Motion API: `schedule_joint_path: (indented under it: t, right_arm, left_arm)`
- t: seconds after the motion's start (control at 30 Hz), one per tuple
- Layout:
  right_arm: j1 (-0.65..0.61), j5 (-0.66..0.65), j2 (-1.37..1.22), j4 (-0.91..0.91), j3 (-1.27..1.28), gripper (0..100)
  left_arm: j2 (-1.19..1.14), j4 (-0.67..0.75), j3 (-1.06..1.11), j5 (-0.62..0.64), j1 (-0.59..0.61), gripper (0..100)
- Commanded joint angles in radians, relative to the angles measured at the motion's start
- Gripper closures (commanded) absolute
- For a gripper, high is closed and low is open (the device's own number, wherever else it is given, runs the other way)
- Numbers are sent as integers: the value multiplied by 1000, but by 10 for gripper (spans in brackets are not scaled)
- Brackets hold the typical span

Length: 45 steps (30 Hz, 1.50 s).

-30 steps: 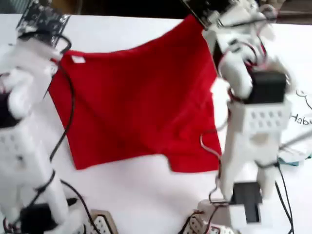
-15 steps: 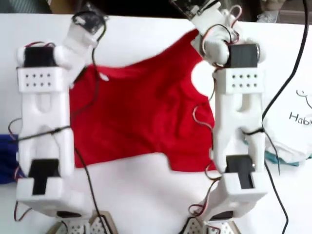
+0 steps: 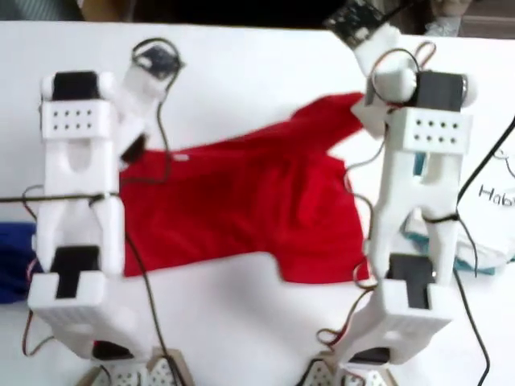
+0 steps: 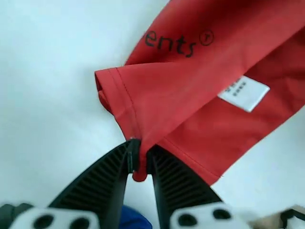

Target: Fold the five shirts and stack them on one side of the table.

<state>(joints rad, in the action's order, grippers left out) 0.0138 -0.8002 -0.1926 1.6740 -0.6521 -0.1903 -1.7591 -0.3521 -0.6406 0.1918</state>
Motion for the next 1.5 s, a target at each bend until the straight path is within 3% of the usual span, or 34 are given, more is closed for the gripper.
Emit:
schedule_joint_path:
  t: [0.0,0.27,0.7,1.47]
  right_arm:
    - [7,-2,19,28,3,978]
    - [-15,-6,156,18,334,978]
    - [-18,-8,496,-222,905,978]
    - [-12,-8,624,-151,965,978]
  left_arm:
    - [14,-23,38,-9,6,975]
    - [15,-3,219,-17,2,975]
    - [15,9,312,-51,0,975]
    - [17,-18,492,-54,-8,975]
